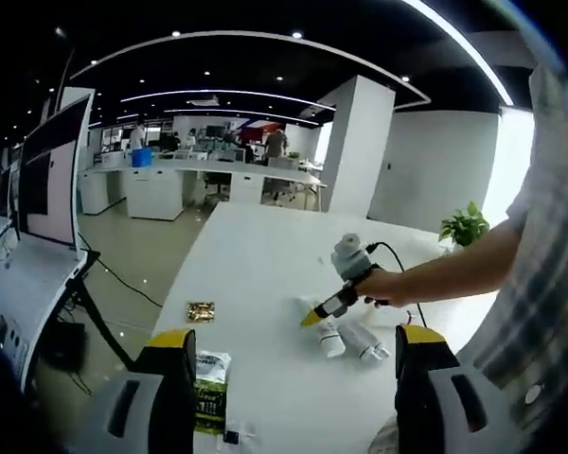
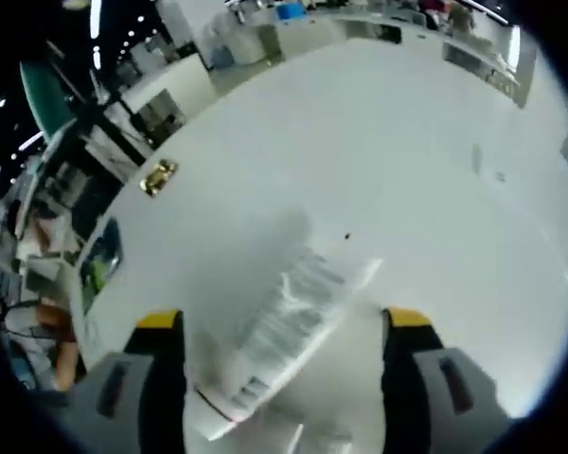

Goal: Arrange the skincare products in the storage area until every visible bottle or jar stands upright without overlapping.

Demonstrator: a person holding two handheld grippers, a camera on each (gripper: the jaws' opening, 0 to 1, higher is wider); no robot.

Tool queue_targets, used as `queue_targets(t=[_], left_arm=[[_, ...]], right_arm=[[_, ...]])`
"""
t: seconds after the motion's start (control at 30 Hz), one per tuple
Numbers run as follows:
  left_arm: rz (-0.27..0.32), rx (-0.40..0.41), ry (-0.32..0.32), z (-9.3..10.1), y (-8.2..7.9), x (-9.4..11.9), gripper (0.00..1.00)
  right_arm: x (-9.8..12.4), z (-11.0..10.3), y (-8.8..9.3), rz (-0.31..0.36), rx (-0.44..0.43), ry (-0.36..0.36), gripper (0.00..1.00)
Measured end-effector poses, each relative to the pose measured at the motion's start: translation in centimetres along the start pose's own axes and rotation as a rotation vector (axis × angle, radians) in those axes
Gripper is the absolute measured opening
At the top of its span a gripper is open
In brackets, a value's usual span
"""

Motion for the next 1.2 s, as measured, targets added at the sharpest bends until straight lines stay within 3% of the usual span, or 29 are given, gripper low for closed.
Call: queue_targets(t=[0.13, 0.17, 0.23, 0.33, 0.37, 0.4, 0.43, 0.6, 0.67, 0.8, 0.97, 1.2], left_arm=[[0.008, -0.004, 0.011, 0.4, -0.4, -0.1, 0.89], [0.008, -0.007, 0.013, 0.5, -0.3, -0.1, 0.89], [0.006, -0.009, 0.017, 0.6, -0.2, 0.1, 0.89], [0.003, 0.000, 0.012, 0.5, 0.3, 0.4, 0.89], [0.002, 0.005, 0.010, 0.5, 0.4, 0.5, 0.89], [0.000, 0.012, 0.006, 0.3, 0.5, 0.7, 0.89], [0.001, 0.015, 0.001, 0.2, 0.6, 0.9, 0.89], [0.012, 0.016, -0.008, -0.1, 0.6, 1.4, 0.90], [0.013, 0.021, -0.015, -0.2, 0.7, 1.6, 0.90], [0.009, 0.030, -0.018, -0.2, 1.0, 1.7, 0.90], [0.006, 0.044, -0.007, 0.1, 1.1, 1.7, 0.89], [-0.007, 0.081, 0.009, 0.2, 1.9, 1.6, 0.88]], right_arm=[[-0.7, 0.8, 1.1, -0.066, 0.186, 0.130, 0.76], [-1.1, -0.1, 0.7, -0.008, 0.131, 0.082, 0.76], [-1.1, -0.1, 0.5, 0.017, 0.119, 0.097, 0.73], [-1.3, -1.0, 0.1, 0.045, 0.151, 0.075, 0.56], [-1.2, -1.2, 0.0, 0.051, 0.160, 0.068, 0.46], [-1.4, -1.4, 0.0, 0.050, 0.142, 0.058, 0.43], [-1.7, -1.3, -0.2, 0.048, 0.185, 0.061, 0.41], [-1.9, -1.2, -0.5, 0.085, 0.137, 0.044, 0.33], [-1.9, -1.1, -0.7, 0.097, 0.093, 0.023, 0.30], [-1.9, -1.4, -0.8, 0.086, 0.112, -0.028, 0.27], [-1.5, -1.9, -0.6, 0.113, 0.064, -0.104, 0.25], [0.2, -3.4, -0.8, 0.212, 0.086, -0.174, 0.25]])
Point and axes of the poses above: the point that each gripper's makers call its tool centre point, and the gripper's own axes: x roughly backward along the fingers, z roughly to its right, y roughly out of its underside, the point moved 2 cm from there along x, roughly backward along the fingers, and after that the axes turned 6 degrees about -y, right-handed, at the moved point
